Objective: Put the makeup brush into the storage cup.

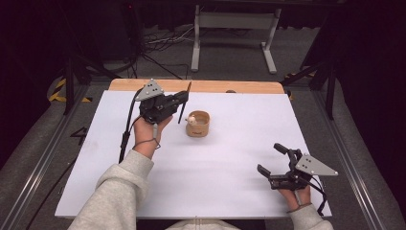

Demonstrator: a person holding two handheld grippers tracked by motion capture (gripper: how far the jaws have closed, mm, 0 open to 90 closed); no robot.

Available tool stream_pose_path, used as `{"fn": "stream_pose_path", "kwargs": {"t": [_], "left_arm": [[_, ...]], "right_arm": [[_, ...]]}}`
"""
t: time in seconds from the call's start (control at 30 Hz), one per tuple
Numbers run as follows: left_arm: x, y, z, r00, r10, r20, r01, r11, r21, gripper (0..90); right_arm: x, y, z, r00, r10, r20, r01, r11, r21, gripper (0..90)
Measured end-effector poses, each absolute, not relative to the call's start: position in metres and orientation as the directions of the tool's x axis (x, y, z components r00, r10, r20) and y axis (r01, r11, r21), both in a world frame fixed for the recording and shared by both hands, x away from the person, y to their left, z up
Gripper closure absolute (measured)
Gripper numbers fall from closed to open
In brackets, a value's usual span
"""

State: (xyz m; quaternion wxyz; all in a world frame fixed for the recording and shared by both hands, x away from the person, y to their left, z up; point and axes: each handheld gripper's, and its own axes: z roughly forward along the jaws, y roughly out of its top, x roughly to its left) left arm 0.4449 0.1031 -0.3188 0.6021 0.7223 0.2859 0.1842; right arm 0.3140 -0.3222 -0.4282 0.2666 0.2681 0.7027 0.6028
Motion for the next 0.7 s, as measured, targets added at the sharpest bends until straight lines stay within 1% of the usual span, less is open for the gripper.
{"fn": "stream_pose_path", "kwargs": {"t": [0.2,0.33,0.4,0.5,0.7], "left_arm": [[0.452,0.095,-0.316,0.764,0.639,-0.083,0.196,-0.108,0.975,82.9],[0.456,0.091,-0.314,0.757,0.647,-0.095,0.195,-0.085,0.977,82.8],[0.457,0.088,-0.315,0.756,0.645,-0.115,0.202,-0.062,0.977,82.8],[0.458,0.083,-0.316,0.751,0.653,-0.101,0.187,-0.063,0.980,82.8],[0.463,0.080,-0.320,0.745,0.659,-0.106,0.181,-0.047,0.982,82.8]], "right_arm": [[0.314,-0.322,-0.428,-0.716,0.696,-0.053,0.054,0.131,0.990,3.6],[0.314,-0.323,-0.428,-0.715,0.697,-0.050,0.056,0.128,0.990,3.6],[0.314,-0.323,-0.428,-0.716,0.696,-0.054,0.052,0.130,0.990,3.6],[0.314,-0.323,-0.428,-0.715,0.697,-0.050,0.055,0.127,0.990,3.6],[0.312,-0.323,-0.427,-0.719,0.693,-0.050,0.052,0.125,0.991,3.6]]}}
